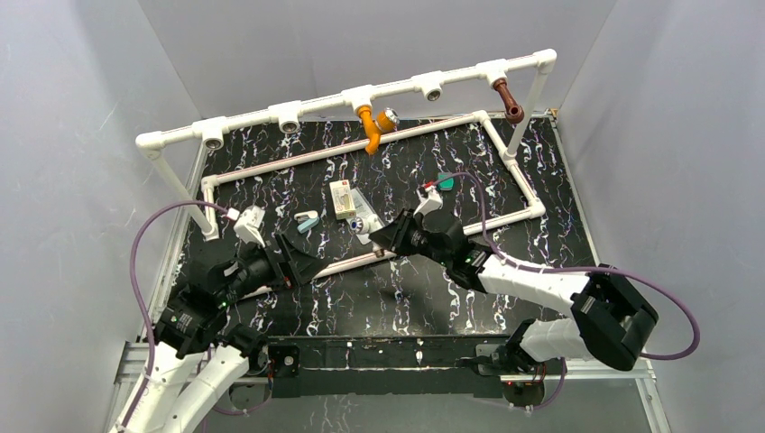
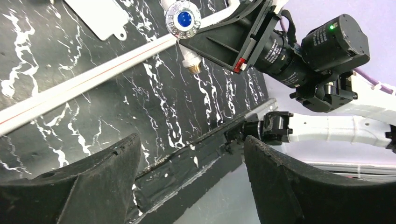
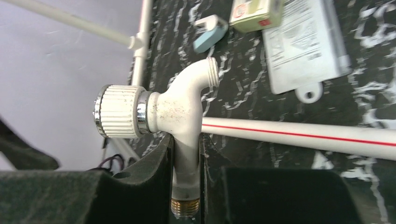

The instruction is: Install the water faucets

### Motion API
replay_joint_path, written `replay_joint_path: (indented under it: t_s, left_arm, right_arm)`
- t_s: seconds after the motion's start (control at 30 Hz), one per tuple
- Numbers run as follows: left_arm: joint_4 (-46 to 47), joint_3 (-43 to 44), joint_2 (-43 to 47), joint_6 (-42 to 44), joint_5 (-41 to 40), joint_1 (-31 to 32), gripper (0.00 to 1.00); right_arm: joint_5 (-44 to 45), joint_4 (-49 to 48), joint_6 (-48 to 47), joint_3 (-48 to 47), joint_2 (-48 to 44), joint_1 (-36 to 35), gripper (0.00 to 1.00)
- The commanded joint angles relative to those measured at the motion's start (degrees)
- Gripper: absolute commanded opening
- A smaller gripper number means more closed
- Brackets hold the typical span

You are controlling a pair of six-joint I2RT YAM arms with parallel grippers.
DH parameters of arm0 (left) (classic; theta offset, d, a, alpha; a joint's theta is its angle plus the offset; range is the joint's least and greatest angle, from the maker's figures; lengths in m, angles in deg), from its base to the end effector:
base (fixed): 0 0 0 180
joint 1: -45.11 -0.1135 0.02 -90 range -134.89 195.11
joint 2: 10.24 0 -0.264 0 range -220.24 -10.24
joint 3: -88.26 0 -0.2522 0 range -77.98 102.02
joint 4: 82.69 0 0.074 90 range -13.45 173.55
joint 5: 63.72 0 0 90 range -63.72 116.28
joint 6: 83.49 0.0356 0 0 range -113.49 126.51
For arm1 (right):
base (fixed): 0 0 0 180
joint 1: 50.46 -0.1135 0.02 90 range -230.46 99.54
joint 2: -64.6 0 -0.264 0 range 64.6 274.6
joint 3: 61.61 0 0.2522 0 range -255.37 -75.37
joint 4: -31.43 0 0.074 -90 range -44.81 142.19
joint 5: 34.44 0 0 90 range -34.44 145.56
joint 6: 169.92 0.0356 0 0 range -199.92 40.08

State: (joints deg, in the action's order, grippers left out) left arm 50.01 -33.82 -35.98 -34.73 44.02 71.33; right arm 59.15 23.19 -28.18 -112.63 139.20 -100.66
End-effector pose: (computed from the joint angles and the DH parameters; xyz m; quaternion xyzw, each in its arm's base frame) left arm 0.0848 -0.0538 0.3343 -0.0096 0.7900 -0.4354 0.4316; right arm 0.1852 0.2188 0.2382 0.0297 0.7944 0.4551 0.4010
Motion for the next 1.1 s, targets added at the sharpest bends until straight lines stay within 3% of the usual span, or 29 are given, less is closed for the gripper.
replay_joint_path:
  t_s: [0.0, 0.43, 0.63, 1.07]
  left_arm:
    - [3.23, -4.11, 1.78, -4.50, 5.17, -0.11, 0.78]
    - [19.15, -16.68, 8.49, -20.65, 12.73, -0.11, 0.74]
    - [29.94, -22.76, 12.21, -30.49, 14.17, -0.11, 0.66]
    - [38.73, -27.69, 16.11, -38.26, 13.38, -0.11, 0.53]
  right_arm:
    - [0.60, -10.24, 7.36, 0.37, -2.44, -3.29, 0.01]
    - [13.36, -18.56, 14.17, -1.81, -1.44, -15.61, 0.01]
    - [17.95, -26.19, 16.33, -2.04, 0.91, -19.74, 0.01]
    - [19.89, -29.81, 18.19, -4.58, 3.80, -23.33, 0.01]
